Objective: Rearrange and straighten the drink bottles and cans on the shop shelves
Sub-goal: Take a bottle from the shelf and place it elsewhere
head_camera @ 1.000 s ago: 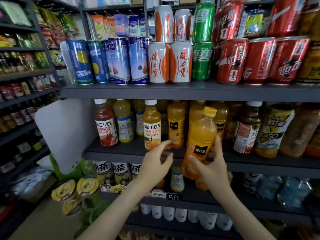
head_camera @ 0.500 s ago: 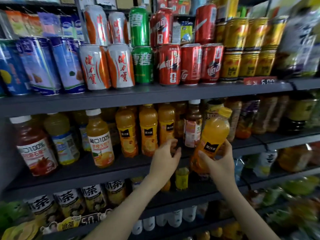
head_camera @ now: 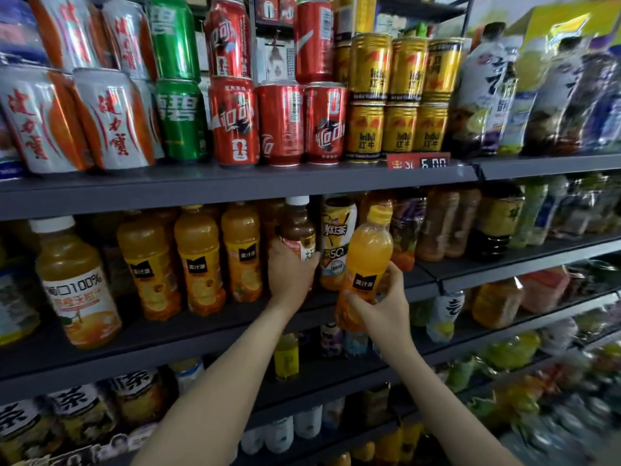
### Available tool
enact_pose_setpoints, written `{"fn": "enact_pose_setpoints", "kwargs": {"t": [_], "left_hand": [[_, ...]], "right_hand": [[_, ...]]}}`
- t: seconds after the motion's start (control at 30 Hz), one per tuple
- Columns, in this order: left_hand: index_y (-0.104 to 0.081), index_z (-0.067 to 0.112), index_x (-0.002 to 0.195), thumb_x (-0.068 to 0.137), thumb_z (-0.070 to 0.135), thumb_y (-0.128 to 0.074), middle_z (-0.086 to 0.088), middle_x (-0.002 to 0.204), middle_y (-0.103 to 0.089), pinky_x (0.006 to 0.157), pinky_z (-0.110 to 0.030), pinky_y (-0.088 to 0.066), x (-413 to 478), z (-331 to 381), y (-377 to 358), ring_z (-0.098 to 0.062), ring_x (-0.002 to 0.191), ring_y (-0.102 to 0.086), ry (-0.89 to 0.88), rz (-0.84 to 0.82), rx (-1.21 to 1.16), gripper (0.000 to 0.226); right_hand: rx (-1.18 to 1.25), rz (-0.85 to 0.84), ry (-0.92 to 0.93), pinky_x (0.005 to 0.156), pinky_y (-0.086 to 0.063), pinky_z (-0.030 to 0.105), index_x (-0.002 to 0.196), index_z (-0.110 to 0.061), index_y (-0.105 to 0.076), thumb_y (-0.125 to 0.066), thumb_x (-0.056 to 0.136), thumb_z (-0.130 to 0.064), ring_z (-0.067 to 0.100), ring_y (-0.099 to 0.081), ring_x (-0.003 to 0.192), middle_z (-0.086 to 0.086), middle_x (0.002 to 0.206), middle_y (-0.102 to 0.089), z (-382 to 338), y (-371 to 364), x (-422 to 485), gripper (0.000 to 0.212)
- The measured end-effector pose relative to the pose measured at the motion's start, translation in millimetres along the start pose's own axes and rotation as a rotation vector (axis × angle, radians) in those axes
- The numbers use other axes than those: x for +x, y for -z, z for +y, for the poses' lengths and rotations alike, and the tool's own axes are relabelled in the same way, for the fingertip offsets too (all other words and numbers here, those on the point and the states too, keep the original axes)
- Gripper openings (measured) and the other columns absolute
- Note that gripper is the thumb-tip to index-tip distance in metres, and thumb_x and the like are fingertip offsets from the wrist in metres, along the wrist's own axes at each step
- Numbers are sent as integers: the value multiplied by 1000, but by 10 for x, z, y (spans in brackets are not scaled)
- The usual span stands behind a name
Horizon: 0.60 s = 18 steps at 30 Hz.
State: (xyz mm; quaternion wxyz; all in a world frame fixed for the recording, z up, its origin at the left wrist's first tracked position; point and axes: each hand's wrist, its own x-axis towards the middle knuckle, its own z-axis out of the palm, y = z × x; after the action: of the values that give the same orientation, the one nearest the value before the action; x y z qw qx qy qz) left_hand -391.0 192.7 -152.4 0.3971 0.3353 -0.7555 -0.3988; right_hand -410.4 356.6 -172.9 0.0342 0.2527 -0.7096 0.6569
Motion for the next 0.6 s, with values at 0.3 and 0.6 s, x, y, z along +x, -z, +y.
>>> {"fn": "enact_pose_setpoints", "kwargs": {"t": [0.3,0.6], "left_hand": [[-53,26,116,71,31,-83,18,98,-63,72,-5,-43,-573,-135,768,7,87,-59,-124,-45,-109,54],[-53,34,107,64,19,-86,25,96,-62,70,-8,-46,-766,-366,1682,14,85,-60,14,-33,-198,56]], "right_hand": [[66,-138,17,82,-46,17,125,-44,-31,-77,79,-11,-18,-55,93,-25,107,-56,25,-334,95,74],[-88,-240,137,86,-43,26,136,-24,-42,-73,84,-19,8,-52,106,-13,111,-56,-63,-921,249,61]]}}
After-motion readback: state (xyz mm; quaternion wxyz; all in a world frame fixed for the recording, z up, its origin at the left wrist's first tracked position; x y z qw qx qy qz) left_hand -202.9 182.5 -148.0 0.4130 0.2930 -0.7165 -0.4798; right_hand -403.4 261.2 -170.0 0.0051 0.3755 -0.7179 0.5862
